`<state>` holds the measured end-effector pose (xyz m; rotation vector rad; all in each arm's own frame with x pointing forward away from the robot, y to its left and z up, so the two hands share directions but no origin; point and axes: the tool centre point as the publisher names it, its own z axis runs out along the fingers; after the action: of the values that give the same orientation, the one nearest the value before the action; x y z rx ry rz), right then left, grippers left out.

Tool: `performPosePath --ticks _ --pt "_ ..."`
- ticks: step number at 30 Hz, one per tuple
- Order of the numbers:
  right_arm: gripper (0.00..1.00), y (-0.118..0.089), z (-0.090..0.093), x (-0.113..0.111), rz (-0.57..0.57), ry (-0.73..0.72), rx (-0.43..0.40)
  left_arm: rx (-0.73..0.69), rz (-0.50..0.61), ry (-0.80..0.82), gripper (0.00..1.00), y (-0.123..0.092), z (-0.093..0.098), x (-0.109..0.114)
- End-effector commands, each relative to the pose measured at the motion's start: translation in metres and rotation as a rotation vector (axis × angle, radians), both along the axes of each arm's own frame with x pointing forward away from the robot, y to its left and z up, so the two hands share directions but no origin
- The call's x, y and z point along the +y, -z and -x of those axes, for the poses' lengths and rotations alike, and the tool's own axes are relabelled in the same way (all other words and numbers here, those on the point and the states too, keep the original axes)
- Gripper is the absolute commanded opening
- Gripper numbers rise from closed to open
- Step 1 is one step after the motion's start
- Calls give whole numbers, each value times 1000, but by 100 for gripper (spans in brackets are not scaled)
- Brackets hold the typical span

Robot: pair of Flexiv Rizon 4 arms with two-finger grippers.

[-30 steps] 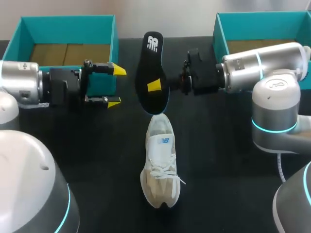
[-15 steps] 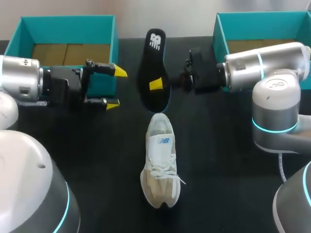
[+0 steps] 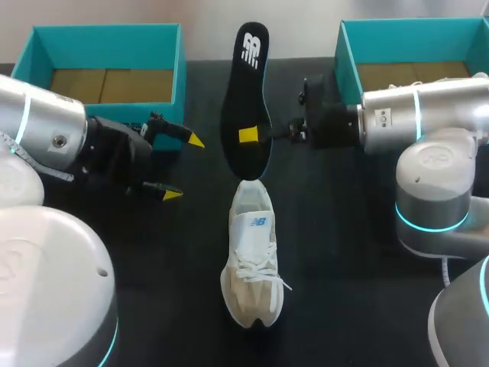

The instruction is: Take the shoe out of the shoebox, open the shoe tongue, remove and reinsert the insole, then place the shoe into the shoebox

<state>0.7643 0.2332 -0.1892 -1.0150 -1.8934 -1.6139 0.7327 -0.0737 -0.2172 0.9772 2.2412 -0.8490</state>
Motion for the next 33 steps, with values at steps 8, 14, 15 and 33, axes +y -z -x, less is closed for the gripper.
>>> performPosePath --ticks 8,14,15,33 --pt "0 1 0 4 -1 6 -1 53 -197 -96 100 -9 8 -1" --pt "0 22 -2 2 4 53 -100 289 -296 -242 100 24 14 -22" --pt "0 26 -2 0 -11 73 -117 294 -321 -268 100 27 15 -21" --pt "0 39 -12 5 -61 77 -221 372 -332 -398 100 57 16 -9"
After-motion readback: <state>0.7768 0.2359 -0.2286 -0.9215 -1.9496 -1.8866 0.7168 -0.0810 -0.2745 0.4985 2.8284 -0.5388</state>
